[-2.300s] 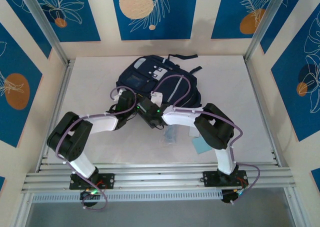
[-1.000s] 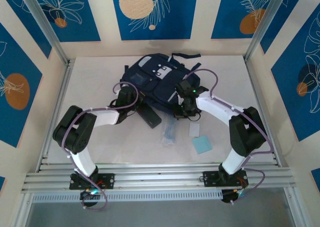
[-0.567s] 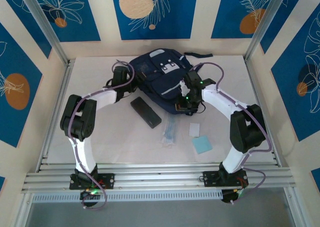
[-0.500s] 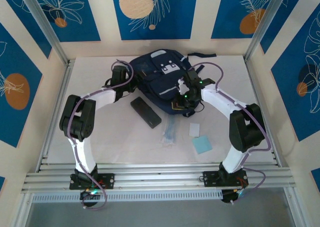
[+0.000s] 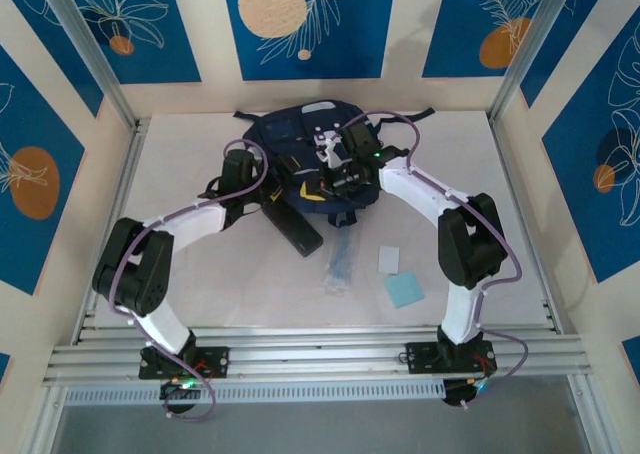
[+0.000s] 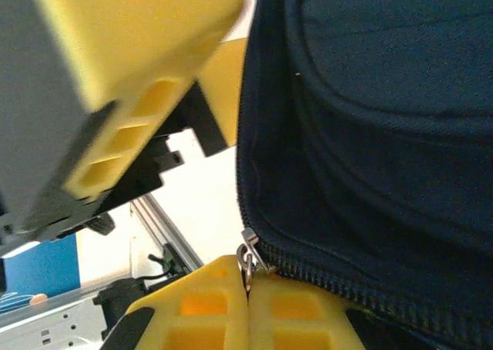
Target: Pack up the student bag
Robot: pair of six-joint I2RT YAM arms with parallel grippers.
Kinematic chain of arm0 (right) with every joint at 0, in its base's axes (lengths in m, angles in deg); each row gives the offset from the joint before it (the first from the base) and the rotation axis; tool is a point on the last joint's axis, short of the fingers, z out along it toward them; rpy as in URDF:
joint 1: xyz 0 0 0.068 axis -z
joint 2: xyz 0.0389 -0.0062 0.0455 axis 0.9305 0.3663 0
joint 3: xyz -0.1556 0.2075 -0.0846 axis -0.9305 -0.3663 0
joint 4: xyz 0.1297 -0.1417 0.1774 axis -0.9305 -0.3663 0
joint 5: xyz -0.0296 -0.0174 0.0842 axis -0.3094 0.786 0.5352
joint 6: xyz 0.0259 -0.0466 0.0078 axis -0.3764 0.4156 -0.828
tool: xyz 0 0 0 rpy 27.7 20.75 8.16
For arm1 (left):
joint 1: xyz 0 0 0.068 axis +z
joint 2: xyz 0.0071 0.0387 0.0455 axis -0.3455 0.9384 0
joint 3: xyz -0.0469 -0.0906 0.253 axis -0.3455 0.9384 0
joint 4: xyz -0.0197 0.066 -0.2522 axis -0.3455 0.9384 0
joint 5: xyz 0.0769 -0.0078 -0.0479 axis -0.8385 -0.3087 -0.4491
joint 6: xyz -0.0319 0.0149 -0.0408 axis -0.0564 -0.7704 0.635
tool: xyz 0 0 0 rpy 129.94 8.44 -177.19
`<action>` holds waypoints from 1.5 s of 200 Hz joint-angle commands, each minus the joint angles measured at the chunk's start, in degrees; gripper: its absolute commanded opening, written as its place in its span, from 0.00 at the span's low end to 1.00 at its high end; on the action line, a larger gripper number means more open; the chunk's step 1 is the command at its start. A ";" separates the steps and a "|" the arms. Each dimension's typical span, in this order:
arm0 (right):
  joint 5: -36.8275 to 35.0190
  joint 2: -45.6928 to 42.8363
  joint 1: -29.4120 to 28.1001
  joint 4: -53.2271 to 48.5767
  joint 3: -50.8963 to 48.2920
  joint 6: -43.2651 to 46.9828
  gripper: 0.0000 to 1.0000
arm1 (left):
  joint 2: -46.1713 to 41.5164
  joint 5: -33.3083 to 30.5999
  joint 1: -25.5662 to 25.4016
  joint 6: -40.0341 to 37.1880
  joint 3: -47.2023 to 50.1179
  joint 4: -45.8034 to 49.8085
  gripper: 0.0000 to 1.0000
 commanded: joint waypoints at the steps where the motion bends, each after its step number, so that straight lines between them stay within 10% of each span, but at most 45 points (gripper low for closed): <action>1: 7.06 -1.96 -1.49 5.62 0.24 -1.90 0.00 | 3.88 2.13 -2.75 3.58 -0.59 -3.77 0.78; 51: 0.25 -6.27 -1.29 -7.67 -5.13 7.54 0.00 | 5.25 1.77 -1.46 2.44 0.65 -5.27 0.00; 161: -52.02 -7.16 9.39 -29.42 -4.93 26.74 0.00 | -5.17 2.04 7.81 -12.53 -0.07 12.72 0.00; 204: -33.71 -4.72 9.41 -22.51 -1.30 27.89 0.00 | -2.61 1.26 11.90 -19.27 -8.00 20.80 0.00; 238: -19.14 -3.40 5.52 -11.63 -0.22 21.87 0.00 | -4.78 -0.99 12.03 -21.11 -10.28 28.07 0.71; 300: -4.37 -1.06 3.10 8.04 2.83 6.74 0.00 | -21.11 -3.10 11.29 -12.63 4.83 29.39 0.94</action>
